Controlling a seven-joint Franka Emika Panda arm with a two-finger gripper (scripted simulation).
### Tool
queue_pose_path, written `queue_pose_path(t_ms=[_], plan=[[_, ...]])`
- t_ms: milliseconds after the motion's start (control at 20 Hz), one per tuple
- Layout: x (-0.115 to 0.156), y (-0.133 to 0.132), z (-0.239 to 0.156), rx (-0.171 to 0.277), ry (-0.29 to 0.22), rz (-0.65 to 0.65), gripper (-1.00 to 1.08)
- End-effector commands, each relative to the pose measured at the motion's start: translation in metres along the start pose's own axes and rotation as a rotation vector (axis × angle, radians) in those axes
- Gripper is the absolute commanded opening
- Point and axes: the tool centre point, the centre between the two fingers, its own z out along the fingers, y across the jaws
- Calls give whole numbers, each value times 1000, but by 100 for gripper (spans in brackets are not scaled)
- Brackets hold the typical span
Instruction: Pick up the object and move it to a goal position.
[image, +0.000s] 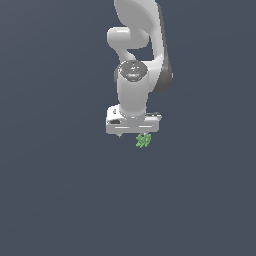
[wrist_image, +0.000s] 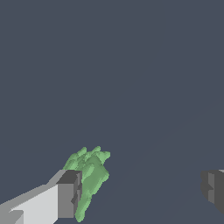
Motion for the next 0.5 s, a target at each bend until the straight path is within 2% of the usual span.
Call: queue_pose_path(t_ms=[0,450], plan=[[0,0,0,0,0,0,100],[-1,19,5,16,-15,19,100]])
